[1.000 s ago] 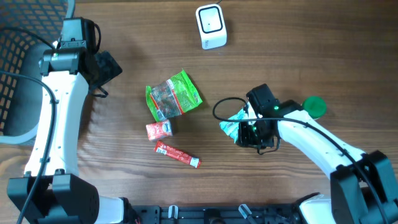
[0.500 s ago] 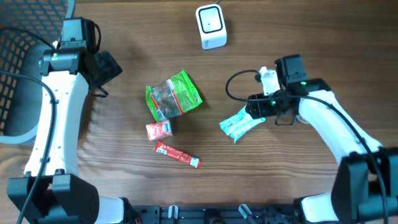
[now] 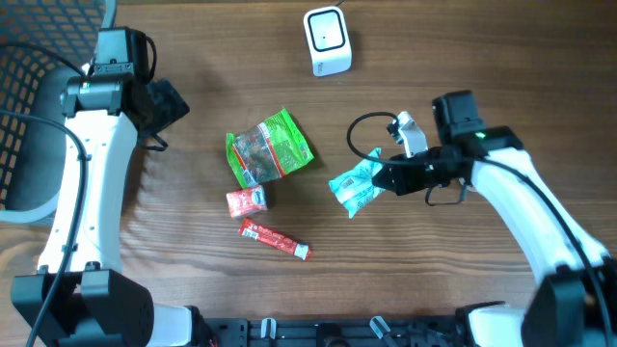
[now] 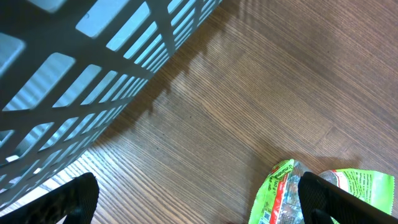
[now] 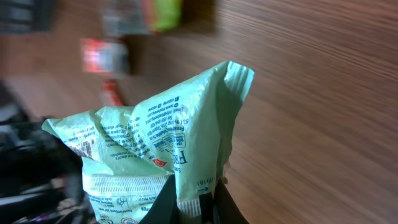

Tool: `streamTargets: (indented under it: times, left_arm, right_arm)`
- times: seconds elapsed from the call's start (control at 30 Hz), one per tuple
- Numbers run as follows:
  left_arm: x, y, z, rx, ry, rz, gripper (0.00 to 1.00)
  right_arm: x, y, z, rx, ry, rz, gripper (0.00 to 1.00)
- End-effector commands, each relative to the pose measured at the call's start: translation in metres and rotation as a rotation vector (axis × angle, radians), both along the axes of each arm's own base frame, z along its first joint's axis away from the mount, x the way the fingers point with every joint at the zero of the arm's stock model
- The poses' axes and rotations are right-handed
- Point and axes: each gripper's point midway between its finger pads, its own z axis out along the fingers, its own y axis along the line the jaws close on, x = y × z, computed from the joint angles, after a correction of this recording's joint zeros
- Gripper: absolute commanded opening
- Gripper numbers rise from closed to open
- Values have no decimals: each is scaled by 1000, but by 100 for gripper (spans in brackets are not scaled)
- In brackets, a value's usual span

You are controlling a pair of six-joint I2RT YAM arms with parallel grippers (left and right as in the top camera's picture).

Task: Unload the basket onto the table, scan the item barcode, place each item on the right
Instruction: 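Carry the pouch up to the white scanner window with the right gripper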

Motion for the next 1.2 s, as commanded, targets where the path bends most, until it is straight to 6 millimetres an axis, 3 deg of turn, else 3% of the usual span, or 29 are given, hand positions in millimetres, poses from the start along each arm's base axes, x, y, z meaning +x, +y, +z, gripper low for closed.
streamTargets:
  times: [0.0, 0.1, 0.2, 0.27, 0.3, 0.33, 0.37, 0.53, 0.67, 0.73, 0.87, 0.97, 1.07, 1.17]
  left_arm:
    - [1, 4, 6, 12, -15, 7, 100]
    - [1, 4, 6, 12, -15, 7, 100]
    - [1, 4, 6, 12, -15, 7, 100]
    - [1, 4, 6, 12, -15, 7, 100]
    - [1, 4, 6, 12, -15, 7, 100]
    - [1, 4, 6, 12, -15, 7, 100]
    - [1, 4, 6, 12, -15, 7, 100]
    - [1, 4, 6, 12, -15, 7, 100]
    - [1, 4, 6, 12, -15, 7, 100]
    - [1, 4, 6, 12, -15, 7, 100]
    - [1, 4, 6, 12, -15, 7, 100]
    - [1, 4, 6, 12, -15, 7, 100]
    - [1, 4, 6, 12, -15, 7, 100]
    - [1, 4, 6, 12, -15, 7, 100]
  right_arm:
    - [-13, 24, 57, 203, -74, 65, 4]
    - [-16, 27, 63, 234, -72, 69, 4]
    - [-1, 25, 61, 217, -28, -48, 4]
    - [15, 5, 43, 75, -22, -189, 4]
    - [30, -15, 31, -47, -39, -314, 4]
    - [41, -25, 30, -109, -75, -374, 4]
    - [51, -32, 38, -149, -113, -413, 4]
    - [95, -50, 132, -260, -291, -526, 4]
    - [134, -42, 191, -363, -427, -531, 4]
    - [171, -24, 204, -460, -572, -522, 4]
    - [222, 17, 185, -678, -806, -484, 4]
    - [251, 30, 172, -935, -965, -498, 4]
    - [289, 63, 138, -1242, -1139, -371, 4]
    - [310, 78, 117, -1413, -1226, -281, 4]
